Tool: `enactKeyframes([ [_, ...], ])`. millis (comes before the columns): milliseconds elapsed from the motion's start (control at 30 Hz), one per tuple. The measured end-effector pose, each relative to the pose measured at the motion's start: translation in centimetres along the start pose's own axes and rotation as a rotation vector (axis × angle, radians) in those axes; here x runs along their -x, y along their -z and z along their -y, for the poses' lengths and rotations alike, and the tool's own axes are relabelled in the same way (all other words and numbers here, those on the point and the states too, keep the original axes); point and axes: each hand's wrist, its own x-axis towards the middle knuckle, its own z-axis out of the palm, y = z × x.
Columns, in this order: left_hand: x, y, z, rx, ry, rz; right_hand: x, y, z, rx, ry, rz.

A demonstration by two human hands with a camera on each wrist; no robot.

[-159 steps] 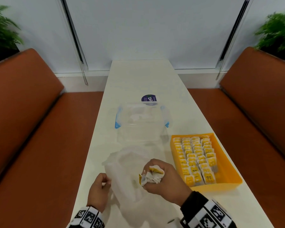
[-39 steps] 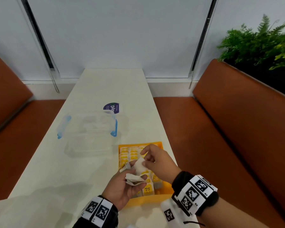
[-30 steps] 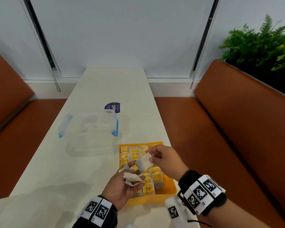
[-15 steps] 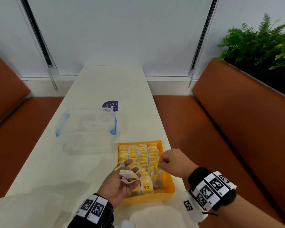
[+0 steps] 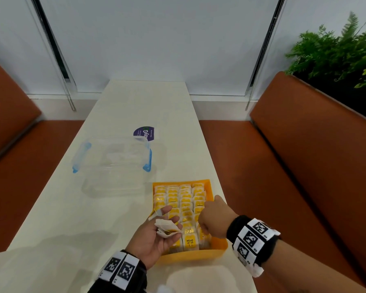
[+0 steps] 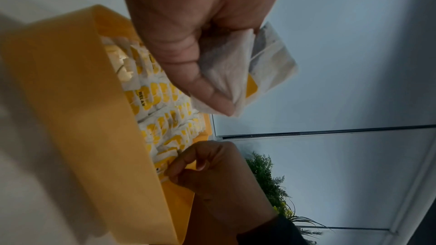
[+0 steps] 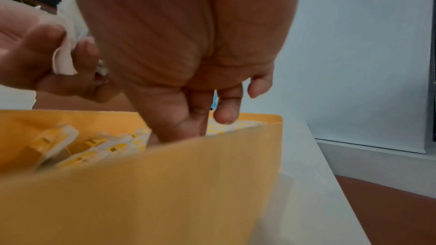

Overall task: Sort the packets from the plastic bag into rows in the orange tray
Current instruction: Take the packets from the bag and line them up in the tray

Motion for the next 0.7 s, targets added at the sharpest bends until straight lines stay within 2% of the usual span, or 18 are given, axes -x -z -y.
enactKeyframes([
  [267, -0.3, 0.3, 0.2, 0.019, 0.004, -0.005, -0.3, -0.5, 0.2, 0.075, 0.001, -0.012],
  [500, -0.3, 0.1, 0.0, 0.016, -0.003, 0.006, 0.6, -0.1, -0.3, -0.119, -0.039, -0.104],
  [567, -0.3, 0.0, -0.1, 0.012, -0.006, 0.012, 1.0, -0.1, -0.1, -0.154, -0.002, -0.066],
  [700, -0.3, -0.2, -0.1, 0.001, -0.003, 0.016, 1.4, -0.1, 0.8, -0.174, 0.101, 0.099],
])
